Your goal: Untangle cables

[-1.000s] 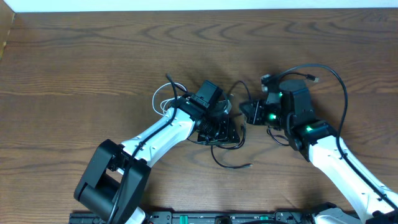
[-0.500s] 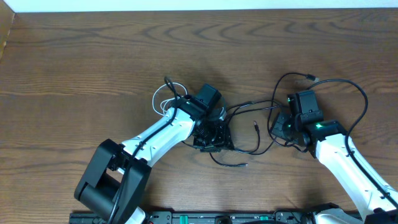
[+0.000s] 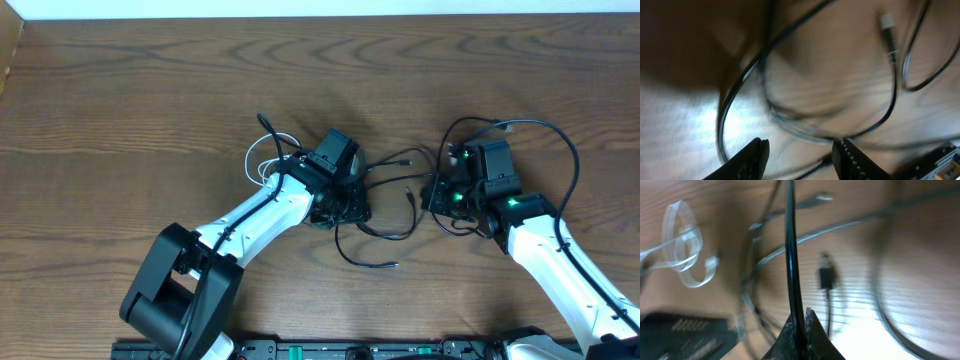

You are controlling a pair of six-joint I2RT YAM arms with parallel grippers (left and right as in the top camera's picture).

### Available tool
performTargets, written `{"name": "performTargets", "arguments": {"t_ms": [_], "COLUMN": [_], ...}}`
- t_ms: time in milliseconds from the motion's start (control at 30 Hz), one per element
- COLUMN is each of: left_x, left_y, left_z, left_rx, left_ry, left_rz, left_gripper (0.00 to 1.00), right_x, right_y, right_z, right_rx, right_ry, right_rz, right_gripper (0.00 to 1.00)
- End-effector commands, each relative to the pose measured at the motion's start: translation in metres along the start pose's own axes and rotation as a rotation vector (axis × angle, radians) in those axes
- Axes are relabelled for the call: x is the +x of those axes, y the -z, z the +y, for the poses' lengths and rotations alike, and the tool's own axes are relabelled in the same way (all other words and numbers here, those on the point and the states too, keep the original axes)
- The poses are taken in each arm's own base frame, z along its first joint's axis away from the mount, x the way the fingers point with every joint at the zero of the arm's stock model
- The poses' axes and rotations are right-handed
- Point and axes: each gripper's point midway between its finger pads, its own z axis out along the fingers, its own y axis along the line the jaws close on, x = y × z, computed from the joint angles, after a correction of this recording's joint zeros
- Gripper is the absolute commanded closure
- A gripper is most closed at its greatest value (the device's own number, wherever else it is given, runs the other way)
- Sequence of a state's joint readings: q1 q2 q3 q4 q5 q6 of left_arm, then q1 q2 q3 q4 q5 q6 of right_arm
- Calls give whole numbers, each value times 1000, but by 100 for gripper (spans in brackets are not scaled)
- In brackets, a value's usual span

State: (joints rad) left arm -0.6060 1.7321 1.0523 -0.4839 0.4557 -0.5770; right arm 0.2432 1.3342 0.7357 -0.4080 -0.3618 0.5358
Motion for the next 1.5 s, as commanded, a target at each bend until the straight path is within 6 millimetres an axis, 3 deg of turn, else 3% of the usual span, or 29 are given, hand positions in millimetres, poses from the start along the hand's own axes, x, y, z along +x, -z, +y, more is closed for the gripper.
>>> {"name": "performTargets", "arguments": {"t_ms": [0,400,567,667,733,867,967,1067,1167,1233,1333,1467], "left_x": [-8,-23,-23,-20,-20,-25,-33,-41,-48,-50,-49,-50], "left_y": [-4,-10,-28,-37,-38,-30,-14,14,55,83,123,159], "left_z": [5,40,59,65,67,65,57,51,53,57,57,63], "left_rx": [-26,-198,-267,-280,-284,-271,-227,-187,-167,-155,-103,-70], "left_ry": [-4,0,14,21,22,19,-20,-31,4,27,20,53], "left_rz": [-38,-125,-109,-87,-83,-103,-128,-175,-245,-290,-352,-432], "left_gripper": [54,53,54,65,89,93,92,93,92,92,92,92], "right_x": [12,13,13,15,15,14,14,18,24,25,23,18], "right_y": [3,3,3,3,3,2,1,4,18,27,34,40], "right_z": [27,26,26,25,25,19,-2,-38,-80,-97,-112,-123], "right_rx": [-154,-152,-150,-147,-147,-113,1,189,405,488,535,547], "right_ry": [94,92,90,88,88,83,64,-33,-174,-227,-270,-325], "right_rz": [70,73,76,81,81,74,63,53,26,10,-7,-26], "right_gripper": [99,99,99,99,99,99,99,99,99,99,99,99]}}
